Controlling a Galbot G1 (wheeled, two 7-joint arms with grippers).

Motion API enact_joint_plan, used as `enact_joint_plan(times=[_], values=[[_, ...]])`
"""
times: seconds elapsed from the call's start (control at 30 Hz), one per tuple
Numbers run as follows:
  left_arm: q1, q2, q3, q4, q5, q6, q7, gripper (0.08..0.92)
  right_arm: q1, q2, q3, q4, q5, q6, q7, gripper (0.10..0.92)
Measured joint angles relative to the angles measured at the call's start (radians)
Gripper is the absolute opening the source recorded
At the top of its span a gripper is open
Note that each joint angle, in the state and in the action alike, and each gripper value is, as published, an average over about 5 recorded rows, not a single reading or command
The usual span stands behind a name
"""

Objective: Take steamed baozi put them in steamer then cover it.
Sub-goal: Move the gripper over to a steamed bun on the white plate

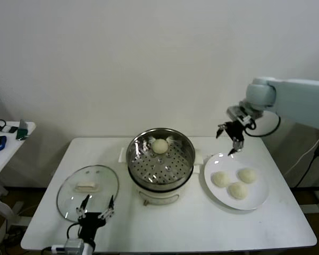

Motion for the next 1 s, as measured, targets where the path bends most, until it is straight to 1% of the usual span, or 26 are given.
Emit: enact_joint_plan(times=[0.17,0.37,0.9,1.0], values=[[0.007,-0.001,-0.007,0.003,-0.001,-0.010,-0.001,0.823,-0.093,-0.035,0.040,0.014,-0.032,-0.090,0.044,0.823],[0.014,-0.001,-0.010,0.008,-0.003,-0.018,-0.001,0.823,-0.216,-0.043,0.113,-0.013,-0.082,-0.152,0.078,0.823],[0.007,0.002,-0.016,0.026,-0.011,-0.023,0.001,0.823,-0.466,0.038,0.287,-0.164,-0.178,-0.214,0.127,0.823],[0.006,0.004,-0.017,0.028,-0.014,-0.023,0.001,0.823,-0.486,0.048,0.300,-0.183,-0.187,-0.219,0.128,0.800]])
